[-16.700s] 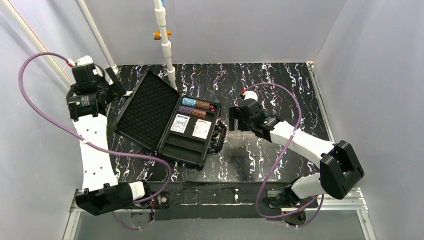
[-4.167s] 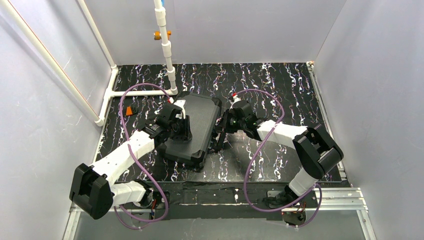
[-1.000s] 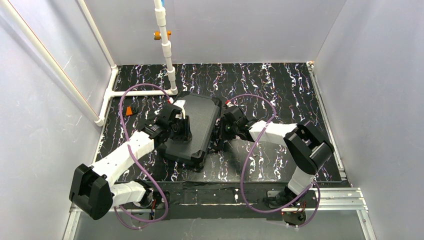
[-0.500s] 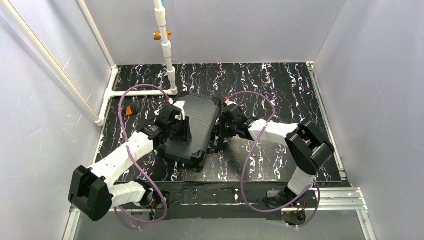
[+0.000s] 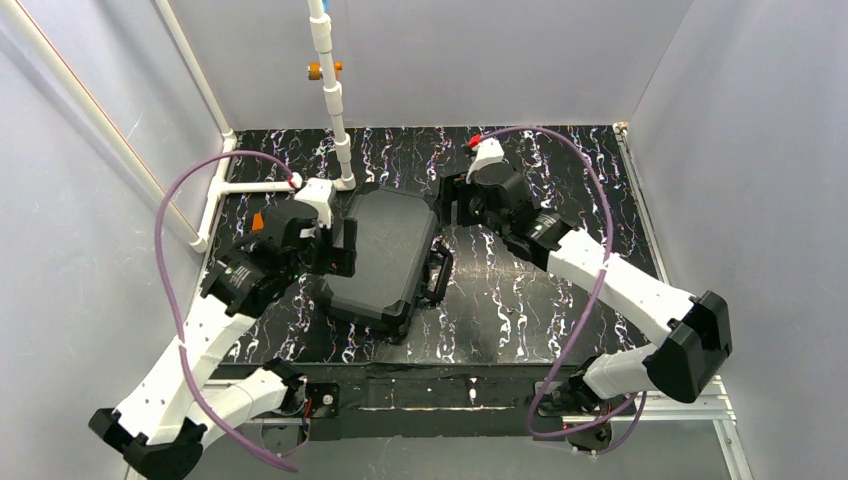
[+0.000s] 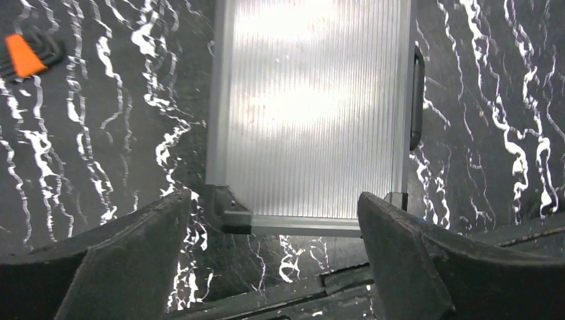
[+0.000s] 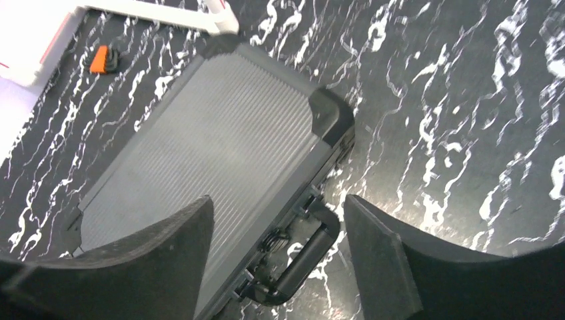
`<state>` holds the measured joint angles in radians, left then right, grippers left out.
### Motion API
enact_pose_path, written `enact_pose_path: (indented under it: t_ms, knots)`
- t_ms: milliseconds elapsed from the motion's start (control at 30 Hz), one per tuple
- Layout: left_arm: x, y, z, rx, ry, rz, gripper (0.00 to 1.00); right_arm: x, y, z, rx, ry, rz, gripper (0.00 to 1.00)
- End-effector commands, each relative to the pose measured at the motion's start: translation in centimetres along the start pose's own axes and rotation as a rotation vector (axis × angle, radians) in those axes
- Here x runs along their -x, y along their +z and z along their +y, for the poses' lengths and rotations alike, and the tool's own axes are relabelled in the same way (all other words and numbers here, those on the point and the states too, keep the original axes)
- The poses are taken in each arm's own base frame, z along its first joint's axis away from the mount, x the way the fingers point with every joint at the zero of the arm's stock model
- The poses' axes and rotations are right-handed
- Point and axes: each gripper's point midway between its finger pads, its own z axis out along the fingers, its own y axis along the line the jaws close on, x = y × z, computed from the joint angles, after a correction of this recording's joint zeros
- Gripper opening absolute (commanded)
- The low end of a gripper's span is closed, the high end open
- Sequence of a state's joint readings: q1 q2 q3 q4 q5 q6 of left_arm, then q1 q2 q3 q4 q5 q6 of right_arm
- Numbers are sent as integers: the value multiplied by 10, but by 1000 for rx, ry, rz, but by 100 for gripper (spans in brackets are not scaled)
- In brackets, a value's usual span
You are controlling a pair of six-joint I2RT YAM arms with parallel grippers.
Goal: Pack up texas hold em set
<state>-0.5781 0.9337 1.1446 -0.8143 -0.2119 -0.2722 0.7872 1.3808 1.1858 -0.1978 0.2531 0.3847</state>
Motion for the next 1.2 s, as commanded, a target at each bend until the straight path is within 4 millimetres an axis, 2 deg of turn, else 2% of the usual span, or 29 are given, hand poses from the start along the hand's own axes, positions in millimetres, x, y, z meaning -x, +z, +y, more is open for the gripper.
enact_pose_path:
  t_ms: [0,200,333,533,800,1167]
  knots:
    - [38,-42,34,133,67,-174,98,73,-38,8,10,-54,-200,84]
    - [67,-72,52,208,81,-329,98,98,-60,5,-2,-65,-288,98]
    - [80,-86,72,303,65,-462,98,113,-75,-8,-69,-39,-355,98]
    - [66,-76,85,363,27,-545,98,104,-78,-13,-70,-22,-374,99]
    - [41,-52,90,393,28,-514,98,94,-68,-13,-67,4,-353,98]
    - [36,-51,93,404,40,-508,98,86,-55,-5,-29,18,-331,98]
